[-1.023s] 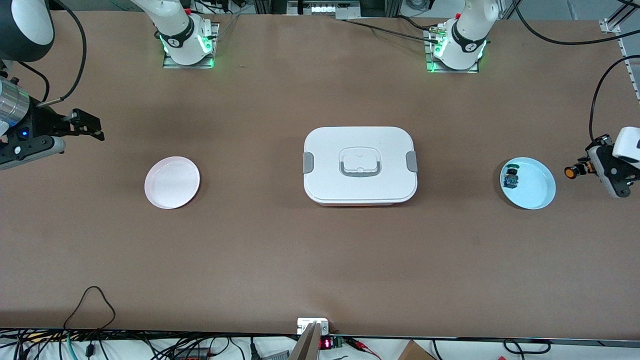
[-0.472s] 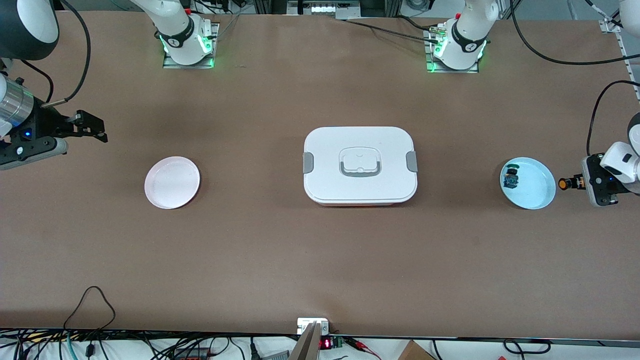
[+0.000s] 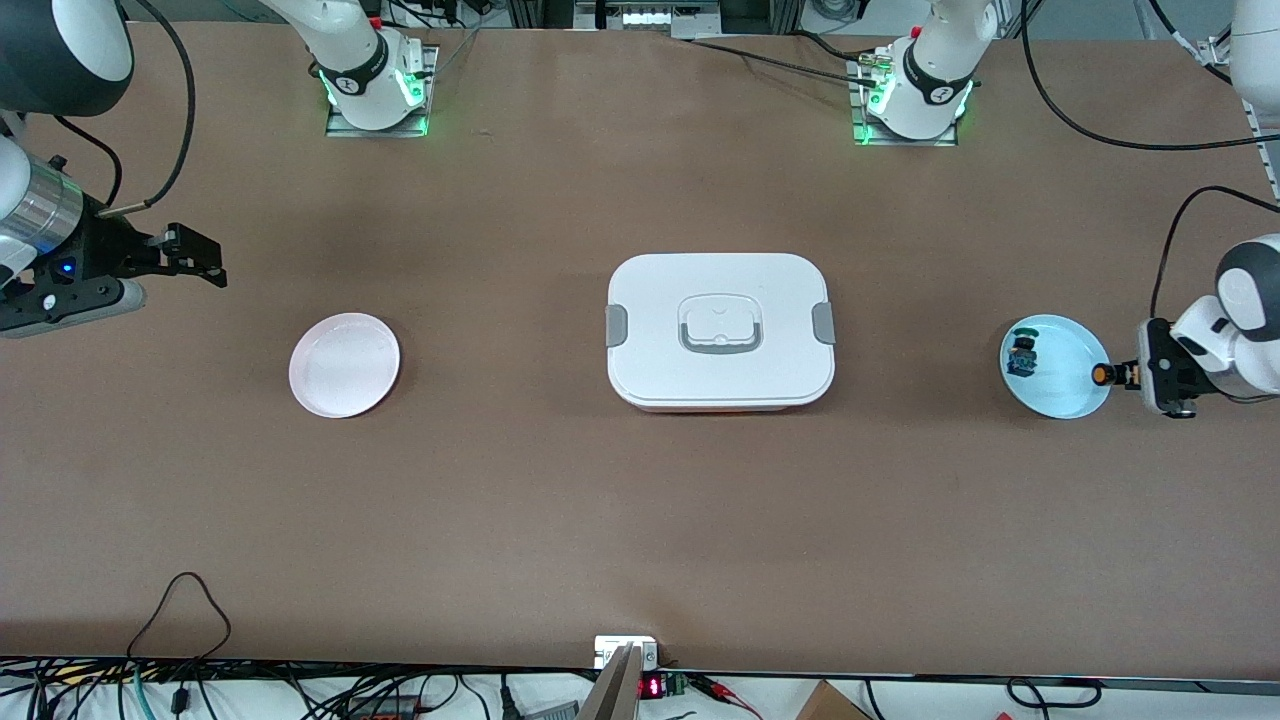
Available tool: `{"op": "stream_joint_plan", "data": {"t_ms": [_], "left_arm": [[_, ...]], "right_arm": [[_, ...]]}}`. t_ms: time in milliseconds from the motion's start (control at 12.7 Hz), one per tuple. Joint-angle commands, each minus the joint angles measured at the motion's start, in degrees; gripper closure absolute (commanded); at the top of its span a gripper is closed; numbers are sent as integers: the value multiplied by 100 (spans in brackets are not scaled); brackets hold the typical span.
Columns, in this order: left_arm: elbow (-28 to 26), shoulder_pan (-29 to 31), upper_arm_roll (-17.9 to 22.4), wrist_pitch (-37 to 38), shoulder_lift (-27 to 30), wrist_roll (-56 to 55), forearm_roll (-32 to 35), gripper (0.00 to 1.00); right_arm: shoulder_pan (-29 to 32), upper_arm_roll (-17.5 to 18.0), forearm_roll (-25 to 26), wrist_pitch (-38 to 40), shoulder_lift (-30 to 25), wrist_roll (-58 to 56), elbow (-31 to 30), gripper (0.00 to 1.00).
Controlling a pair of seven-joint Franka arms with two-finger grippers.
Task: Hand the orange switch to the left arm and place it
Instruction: 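Lower the orange switch with the left gripper onto the light-blue plate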
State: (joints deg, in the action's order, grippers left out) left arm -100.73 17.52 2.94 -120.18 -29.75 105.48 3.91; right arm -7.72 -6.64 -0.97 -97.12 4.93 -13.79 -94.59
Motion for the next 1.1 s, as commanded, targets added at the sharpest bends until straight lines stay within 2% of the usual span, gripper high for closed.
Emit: {"op": "stream_joint_plan", "data": {"t_ms": [0,315,1023], "left_arm": [[-552,146,-92,-513,92,236,57,100],[-957,409,-100,-1121,128,894,57,100],[-1423,410,-109,-1314,101,1027,48,100]], "right_arm": [[7,14,1,-192,-9,95,28,0],[7,14,-17,-298,87,95,63,0],[-11,14,-26,-255,175,104,178,0]]}}
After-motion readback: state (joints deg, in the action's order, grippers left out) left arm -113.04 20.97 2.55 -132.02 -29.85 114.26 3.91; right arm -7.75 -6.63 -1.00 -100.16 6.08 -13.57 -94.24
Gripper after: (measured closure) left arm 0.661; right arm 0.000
